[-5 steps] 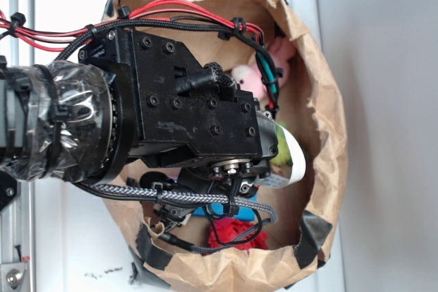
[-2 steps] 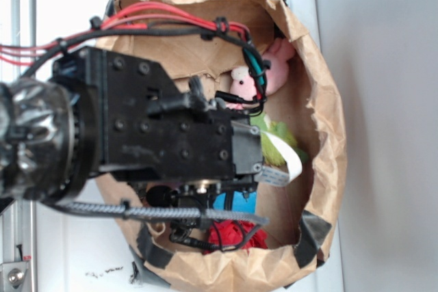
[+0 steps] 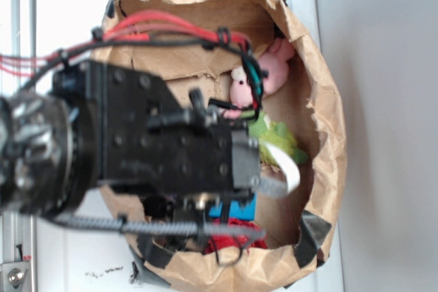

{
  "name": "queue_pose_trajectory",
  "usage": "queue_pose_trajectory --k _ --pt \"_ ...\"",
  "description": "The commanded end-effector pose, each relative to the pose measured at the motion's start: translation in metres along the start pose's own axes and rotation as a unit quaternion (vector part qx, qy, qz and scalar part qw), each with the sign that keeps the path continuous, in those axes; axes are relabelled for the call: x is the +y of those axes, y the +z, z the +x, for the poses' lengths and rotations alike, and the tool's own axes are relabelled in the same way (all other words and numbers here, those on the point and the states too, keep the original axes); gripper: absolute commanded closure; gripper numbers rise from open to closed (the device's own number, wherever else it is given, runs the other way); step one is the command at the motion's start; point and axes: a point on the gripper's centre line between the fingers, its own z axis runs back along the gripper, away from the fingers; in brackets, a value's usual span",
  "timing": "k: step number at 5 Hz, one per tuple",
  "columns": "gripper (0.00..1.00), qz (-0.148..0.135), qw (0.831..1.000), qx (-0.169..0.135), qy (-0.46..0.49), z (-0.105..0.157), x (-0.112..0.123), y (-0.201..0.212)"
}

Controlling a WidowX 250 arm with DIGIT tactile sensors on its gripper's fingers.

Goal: Grab the blue block.

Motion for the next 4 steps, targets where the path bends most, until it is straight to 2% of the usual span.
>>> queue_pose_trajectory --k 1,2,3,4 --pt "0.0 0.017 0.999 -0.037 -0.003 0.008 -0.027 0.013" --pt "0.0 0.042 0.998 -0.049 -0.003 0.008 -0.033 0.003" --pt "0.0 0.052 0.997 -0.054 0.003 0.012 -0.033 -0.005" --pt "0.0 0.054 0.997 -0.044 0.021 0.023 -0.023 -0.012"
